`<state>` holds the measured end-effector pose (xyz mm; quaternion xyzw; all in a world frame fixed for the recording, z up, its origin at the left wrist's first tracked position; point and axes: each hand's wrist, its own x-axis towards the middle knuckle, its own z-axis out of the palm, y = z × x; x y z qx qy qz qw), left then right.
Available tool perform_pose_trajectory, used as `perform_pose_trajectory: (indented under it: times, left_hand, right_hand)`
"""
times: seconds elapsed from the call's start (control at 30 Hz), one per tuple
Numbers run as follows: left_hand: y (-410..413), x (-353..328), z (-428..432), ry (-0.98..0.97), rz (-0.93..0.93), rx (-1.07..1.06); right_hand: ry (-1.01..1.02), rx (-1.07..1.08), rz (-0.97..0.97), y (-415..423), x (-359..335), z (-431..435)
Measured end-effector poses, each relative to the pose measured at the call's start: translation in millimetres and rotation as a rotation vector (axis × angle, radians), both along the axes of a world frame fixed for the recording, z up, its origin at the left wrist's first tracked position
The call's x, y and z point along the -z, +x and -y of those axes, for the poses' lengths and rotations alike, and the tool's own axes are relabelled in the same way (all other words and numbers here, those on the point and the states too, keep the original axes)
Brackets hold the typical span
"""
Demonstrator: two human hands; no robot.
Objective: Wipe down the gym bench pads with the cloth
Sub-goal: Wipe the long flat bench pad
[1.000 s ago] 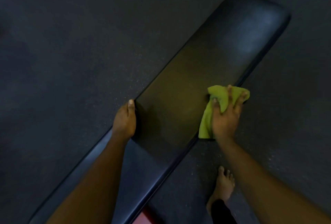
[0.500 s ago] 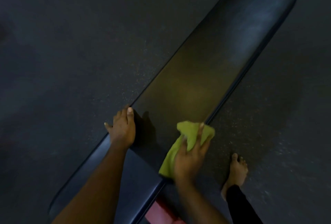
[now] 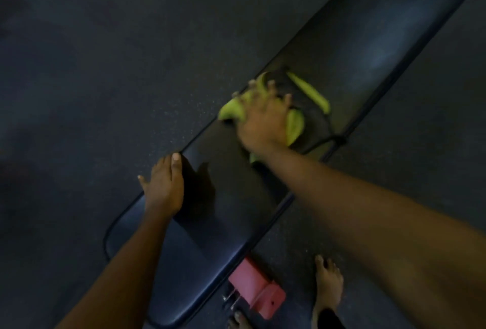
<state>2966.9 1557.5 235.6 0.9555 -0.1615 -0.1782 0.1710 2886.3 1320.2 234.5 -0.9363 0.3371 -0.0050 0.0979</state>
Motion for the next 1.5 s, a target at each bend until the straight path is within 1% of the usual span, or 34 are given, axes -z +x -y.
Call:
perform_pose_trajectory:
  times: [0.07,0.1,0.17,0.23,0.3,0.37,0.4,0.47,0.53,0.6,0.63,0.67,0.73,0.77,0.83,0.9,0.93,1.0,1.1,1.13,1.2,1.27,1.33,1.37,1.4,1.5]
  left_hand:
    - [-1,3,-13,-0.034,0.019,-0.038]
    - [-2,3,-17,-0.044,0.022,-0.054]
    - [-5,1,-21,-0.047,0.028,-0.068]
    - [-7,-1,-24,-0.025,0.036,-0.048]
    - [-11,-2,-28,0.036,0.046,-0.037]
    - [-11,-1,-37,0.088,0.052,-0.065]
    - [-11,-1,-42,0.097,0.048,-0.078]
    - [-12,0,-55,0.107,0.044,-0.073]
    - [-12,1,-71,0.122,0.047,-0.057]
    - [-8,3,-92,0.091,0.016,-0.08]
    - [-7,4,-103,0.057,-0.006,-0.091]
    - [-6,5,-109,0.022,-0.019,-0.081]
    - [-8,5,-127,-0.04,-0.017,-0.039]
    - [-10,4,-133,-0.072,-0.008,-0.036]
    - [-16,2,-144,-0.127,0.009,-0.107]
    - [-20,3,-154,-0.144,-0.015,-0.192]
    - [-21,2,-163,-0.158,-0.038,-0.186]
    - [-23,-2,-175,-0.227,-0.083,-0.138]
    - [-21,-9,-188,-0.337,-0.166,-0.187]
    - [-21,-12,-194,-0.382,-0.217,-0.201]
    - [-20,-18,-207,-0.492,-0.309,-0.187]
    - [-20,-23,-215,-0.549,-0.326,-0.178]
    - [-16,-21,-225,-0.605,-0.322,-0.251]
    - [-14,-21,-231,-0.602,-0.327,-0.288]
    - [-14,-21,-236,-0.588,-0.341,-0.31]
    - [-21,-21,-246,-0.545,-0.404,-0.288]
  right_hand:
    - [0.004,-0.205,0.028,-7,2,-67]
    - [0.021,-0.26,0.044,-22,4,-96]
    - [0.041,-0.267,0.057,-65,9,-139]
    - [0.044,-0.11,0.073,-103,14,-151]
    - [0.041,0.146,0.099,-127,17,-132]
    - [0.117,0.365,0.188,-141,21,-102]
    - [0.192,0.426,0.293,-145,24,-88]
    - [0.356,0.548,0.565,-143,30,-69]
    - [0.506,0.811,0.805,-134,35,-68]
    - [0.611,1.055,1.009,-125,37,-89]
    - [0.643,1.111,1.072,-123,34,-107]
    - [0.68,1.137,1.087,-124,33,-126]
    - [0.781,1.158,1.054,-127,29,-187]
    - [0.801,1.144,1.014,-130,27,-221]
    - [0.801,1.062,0.907,-135,16,-280]
    - [0.774,0.999,0.786,-135,10,-306]
    - [0.729,0.973,0.736,-130,6,-308]
    - [0.575,0.916,0.629,-118,3,-296]
    - [0.3,0.832,0.296,-93,3,-273]
    - [0.236,0.773,0.22,-82,2,-269]
    - [0.169,0.534,0.163,-55,-1,-273]
    - [0.129,0.194,0.139,-30,-3,-298]
    - [0.075,-0.136,0.058,-20,-3,-345]
    - [0.06,-0.227,0.019,-24,-1,-373]
    - [0.05,-0.266,-0.011,-36,3,-398]
    - [-0.018,-0.299,-0.063,-96,17,-444]
